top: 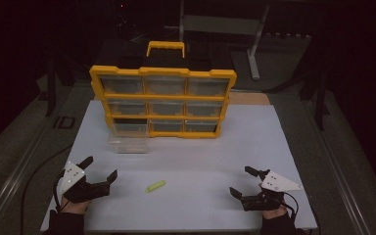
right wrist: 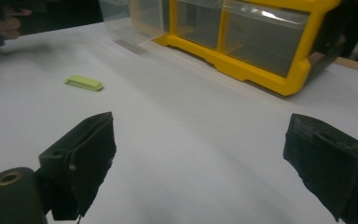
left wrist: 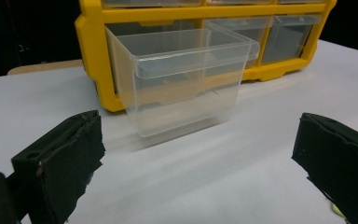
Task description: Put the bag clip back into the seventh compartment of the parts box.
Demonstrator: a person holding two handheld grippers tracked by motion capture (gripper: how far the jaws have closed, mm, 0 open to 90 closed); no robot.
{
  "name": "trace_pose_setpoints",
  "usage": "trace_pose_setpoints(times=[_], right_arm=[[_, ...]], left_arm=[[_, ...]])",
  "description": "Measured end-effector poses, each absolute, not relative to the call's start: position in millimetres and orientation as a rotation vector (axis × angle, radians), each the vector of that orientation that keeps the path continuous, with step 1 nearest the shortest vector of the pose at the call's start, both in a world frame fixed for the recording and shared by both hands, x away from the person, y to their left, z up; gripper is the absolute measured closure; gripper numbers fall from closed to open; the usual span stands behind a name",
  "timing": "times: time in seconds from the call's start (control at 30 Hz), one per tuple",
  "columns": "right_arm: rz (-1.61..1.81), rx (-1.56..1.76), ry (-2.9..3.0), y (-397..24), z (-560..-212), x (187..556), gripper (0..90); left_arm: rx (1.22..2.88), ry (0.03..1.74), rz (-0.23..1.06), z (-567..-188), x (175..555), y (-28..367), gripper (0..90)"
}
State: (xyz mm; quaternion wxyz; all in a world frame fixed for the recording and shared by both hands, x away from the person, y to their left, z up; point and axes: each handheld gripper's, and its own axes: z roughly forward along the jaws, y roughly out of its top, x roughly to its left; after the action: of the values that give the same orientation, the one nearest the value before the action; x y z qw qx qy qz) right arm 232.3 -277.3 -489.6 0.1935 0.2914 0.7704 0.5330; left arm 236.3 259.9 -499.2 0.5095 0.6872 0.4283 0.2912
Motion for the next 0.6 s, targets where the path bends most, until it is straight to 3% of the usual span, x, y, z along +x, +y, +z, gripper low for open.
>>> trace_pose_setpoints(times=[0.6], right_arm=[[1.527, 0.801, 2.157, -272, -446, 232, 9.0]], left_arm=[[1.657, 1.023, 0.692, -498, 236, 260, 1.3]])
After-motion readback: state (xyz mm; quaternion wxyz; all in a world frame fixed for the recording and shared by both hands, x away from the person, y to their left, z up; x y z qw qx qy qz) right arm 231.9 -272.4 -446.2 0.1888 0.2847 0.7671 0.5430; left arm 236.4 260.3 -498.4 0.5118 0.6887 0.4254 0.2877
